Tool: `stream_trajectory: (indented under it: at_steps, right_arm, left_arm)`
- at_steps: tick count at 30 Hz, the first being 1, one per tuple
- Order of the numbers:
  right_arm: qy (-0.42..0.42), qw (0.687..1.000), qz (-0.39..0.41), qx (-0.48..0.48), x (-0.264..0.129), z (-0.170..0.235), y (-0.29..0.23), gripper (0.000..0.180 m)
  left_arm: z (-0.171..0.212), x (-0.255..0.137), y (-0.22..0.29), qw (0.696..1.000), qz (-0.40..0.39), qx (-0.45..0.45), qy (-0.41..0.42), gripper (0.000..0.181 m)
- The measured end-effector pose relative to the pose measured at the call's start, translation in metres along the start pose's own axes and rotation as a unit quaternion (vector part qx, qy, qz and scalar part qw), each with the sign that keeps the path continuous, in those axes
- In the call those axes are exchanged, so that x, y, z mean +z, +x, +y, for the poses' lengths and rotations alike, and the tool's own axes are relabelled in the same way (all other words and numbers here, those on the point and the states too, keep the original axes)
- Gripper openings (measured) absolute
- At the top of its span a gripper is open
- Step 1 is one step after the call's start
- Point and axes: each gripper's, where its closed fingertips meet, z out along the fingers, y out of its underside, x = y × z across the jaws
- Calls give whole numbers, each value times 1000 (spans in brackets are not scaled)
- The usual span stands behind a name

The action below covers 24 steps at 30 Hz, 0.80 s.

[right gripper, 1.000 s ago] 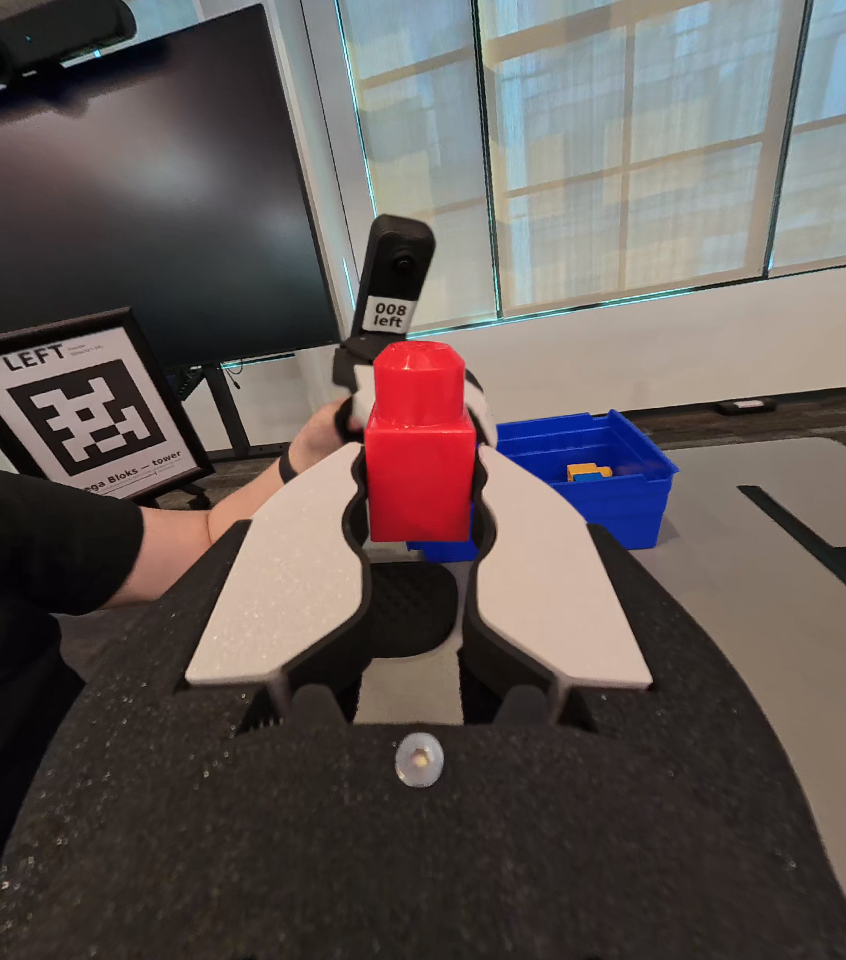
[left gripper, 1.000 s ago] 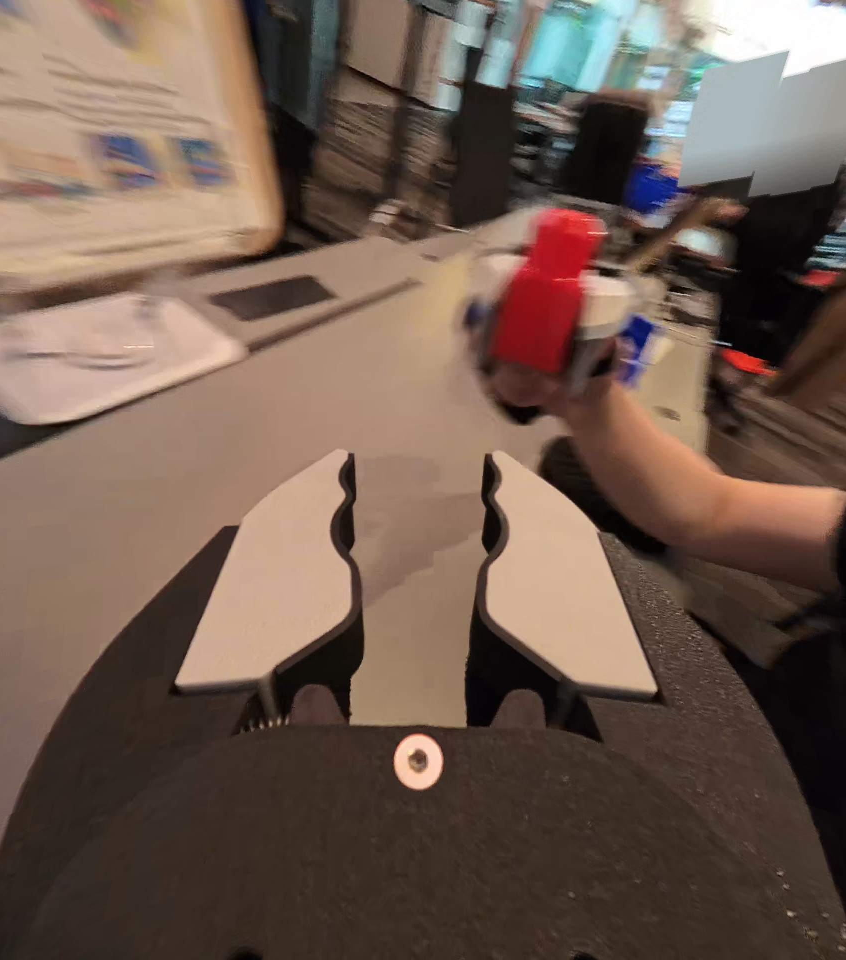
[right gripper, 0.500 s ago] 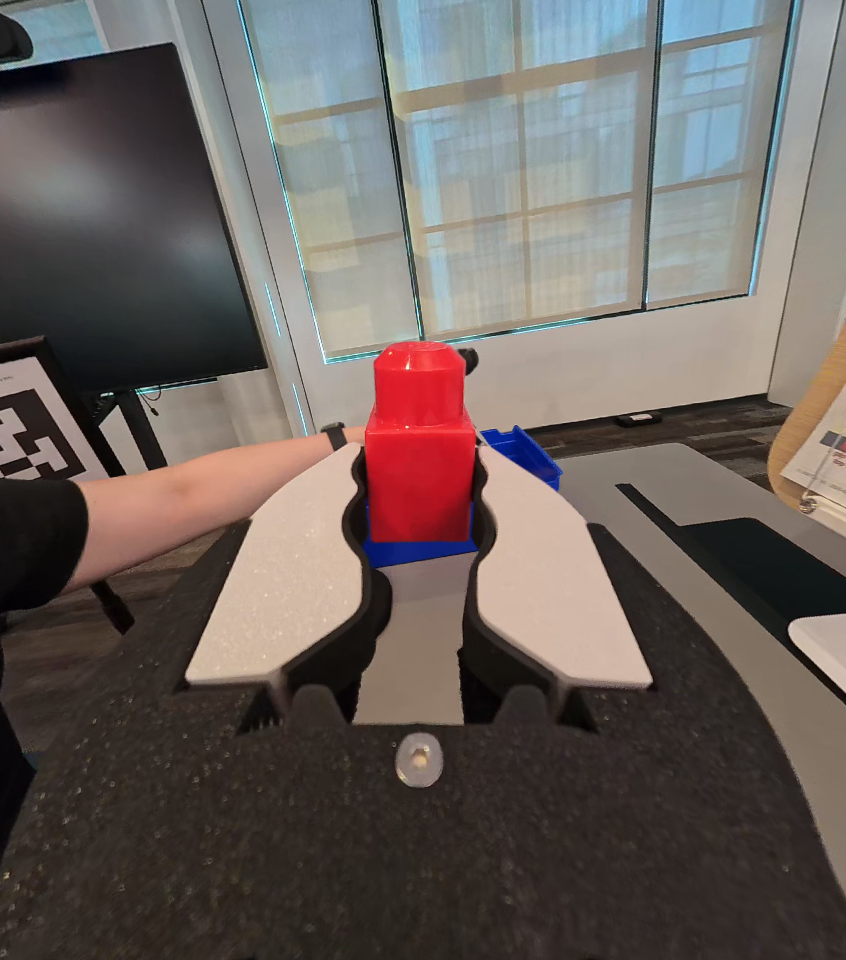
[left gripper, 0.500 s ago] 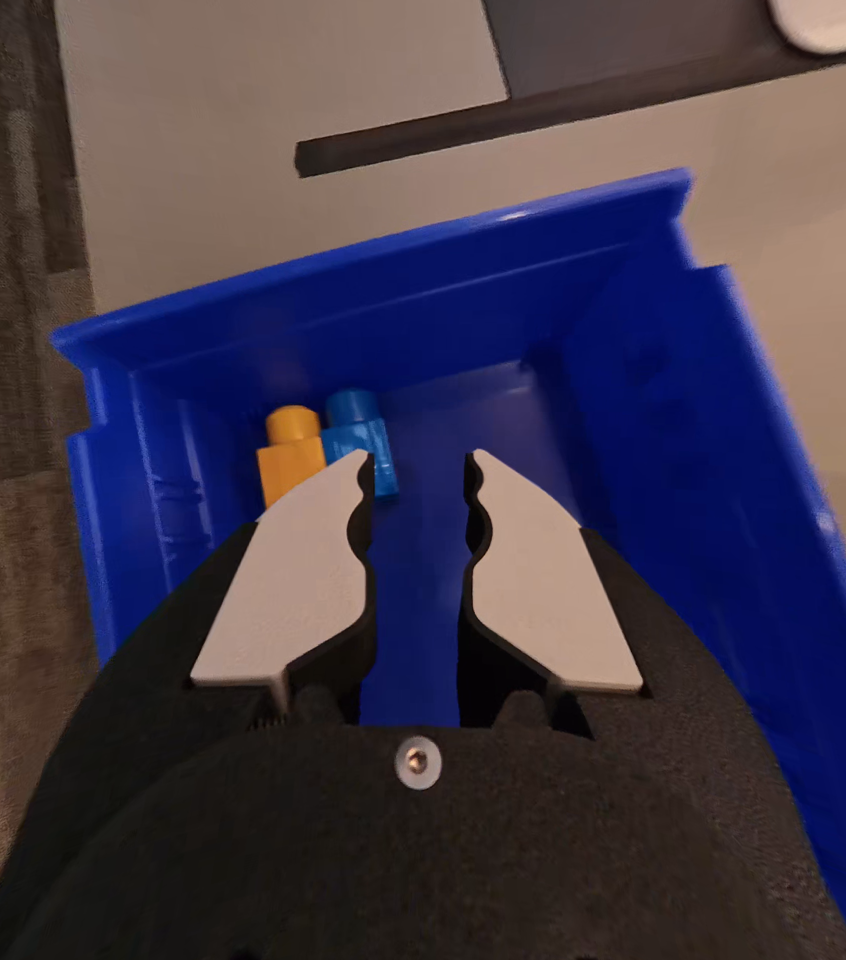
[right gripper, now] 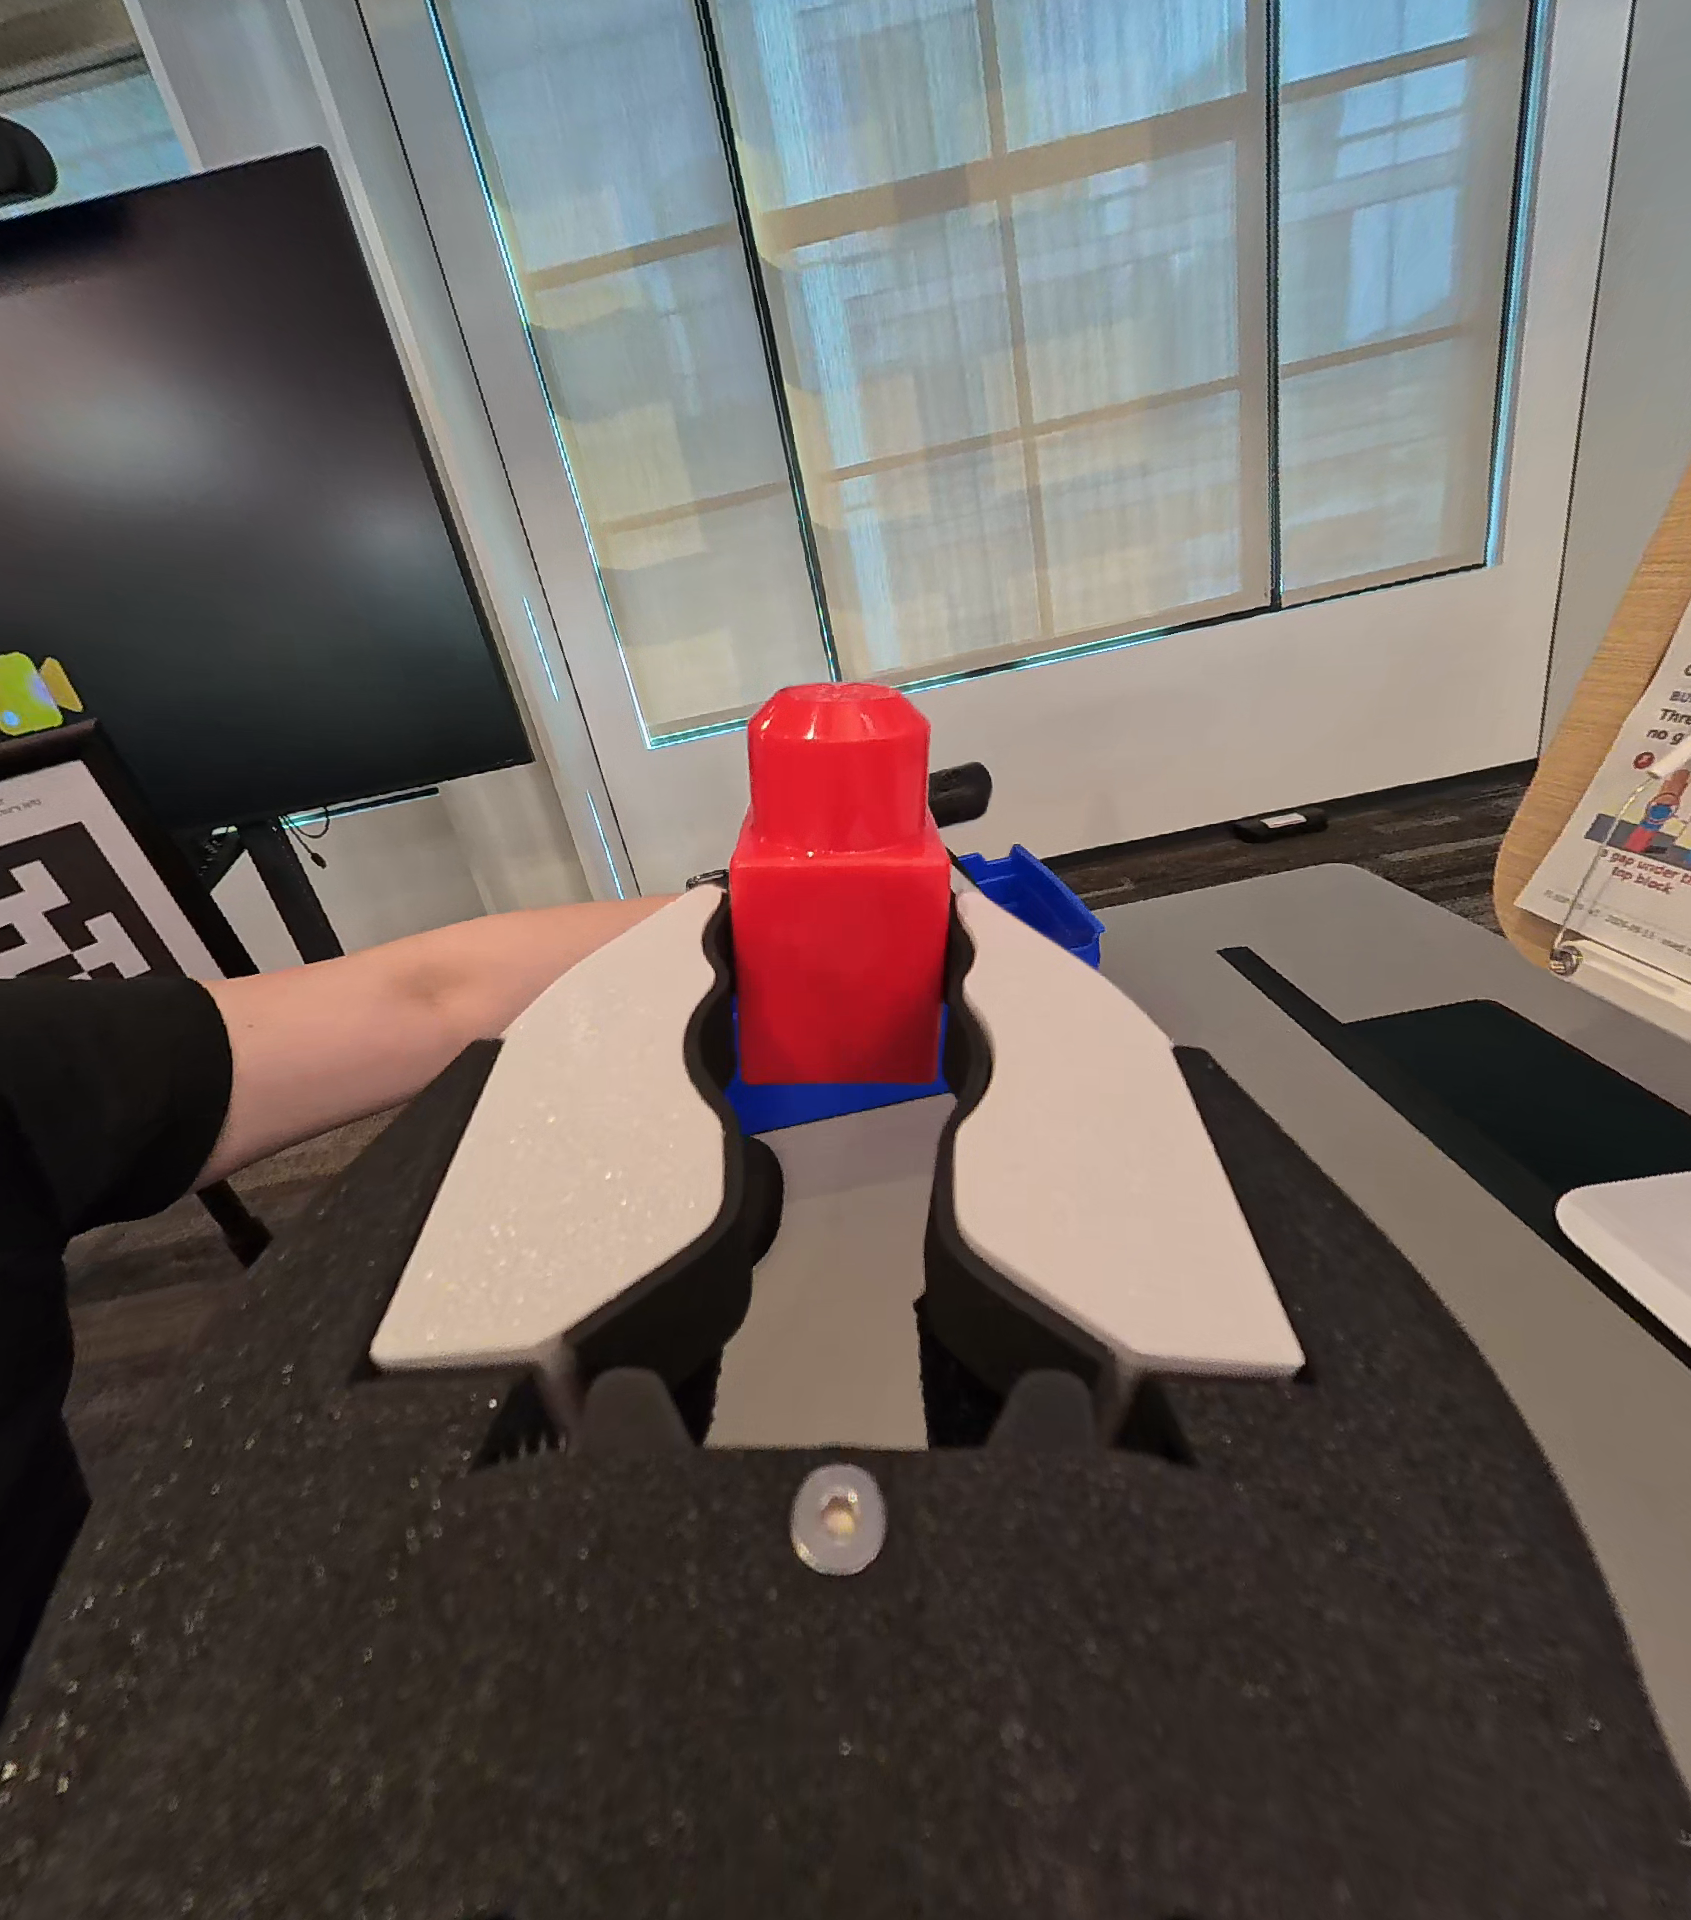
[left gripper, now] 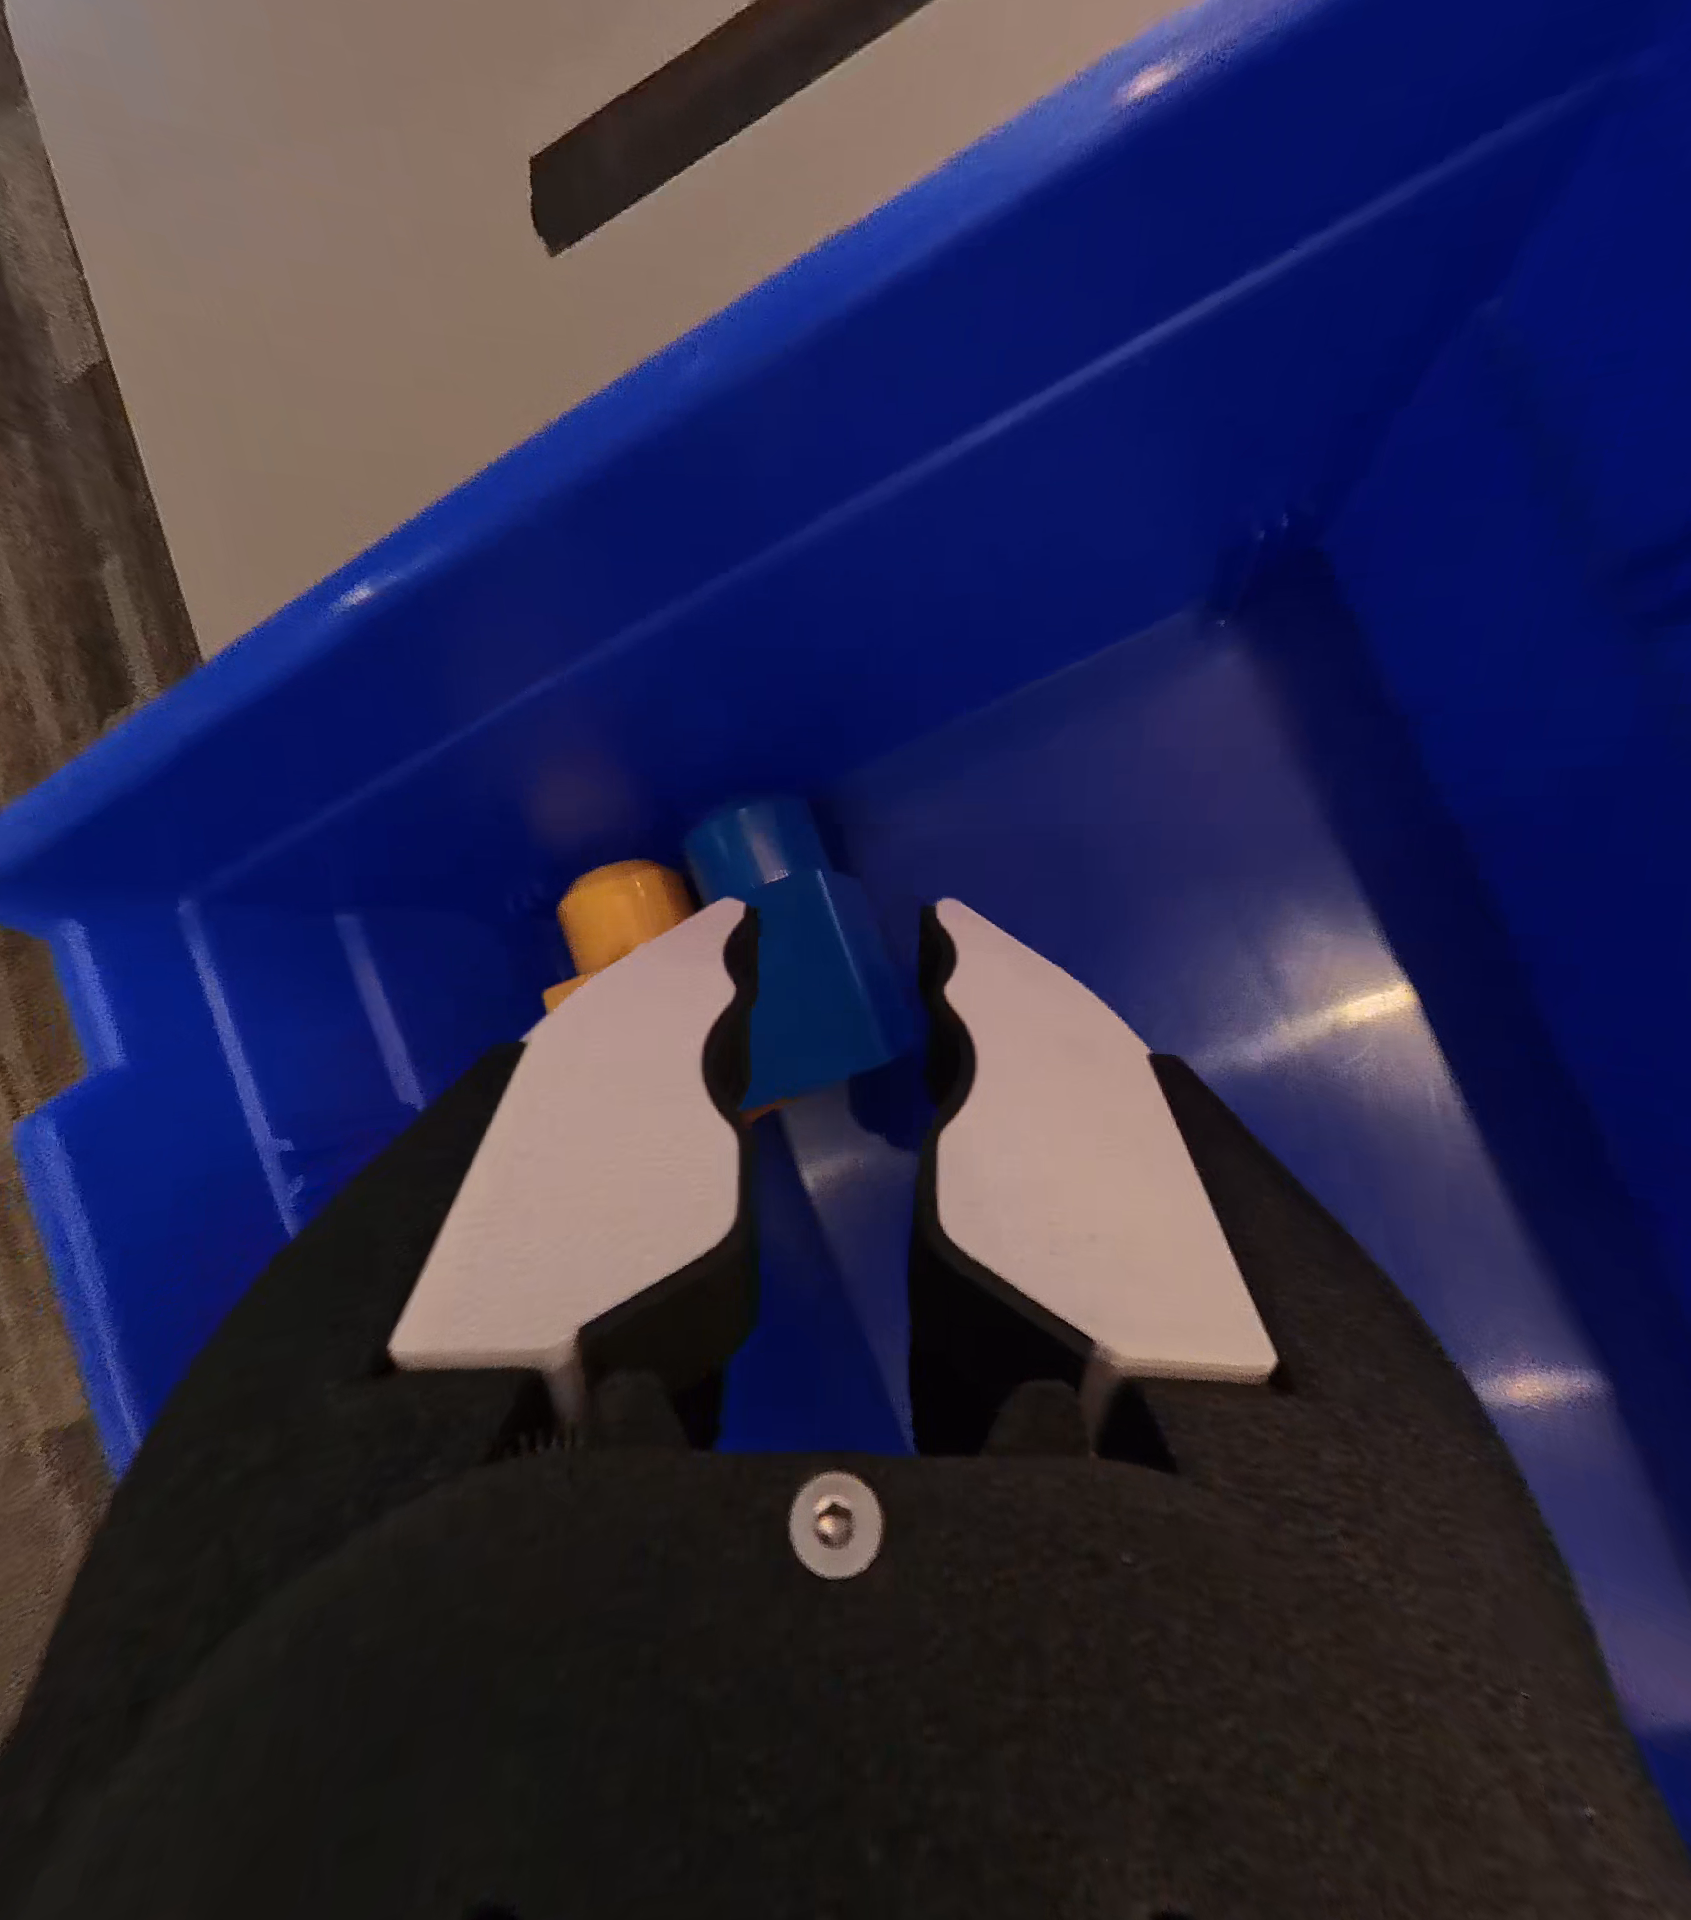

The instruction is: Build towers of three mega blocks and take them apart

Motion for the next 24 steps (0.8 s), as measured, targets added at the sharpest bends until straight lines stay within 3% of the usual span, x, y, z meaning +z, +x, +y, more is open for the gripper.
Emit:
stream_trajectory:
  at_steps: [14,16,19,21,24]
  right_arm:
    - [8,1000,-8,-1,-2,-6,-6,36]
    - [9,1000,-8,-1,-2,-6,-6,36]
    - [8,1000,-7,0,-1,-5,-5,36]
    - [7,1000,-6,2,-1,-4,-5,36]
    - [7,1000,-7,4,-1,-4,-4,36]
  left_arm:
    - [26,-33,46,997,41,7,60,35]
    - [21,-42,40,996,30,-31,79,36]
    - [4,-65,26,979,53,-165,105,30]
    - [4,-72,31,966,103,-228,66,30]
    - [24,-64,47,952,140,-264,-62,41]
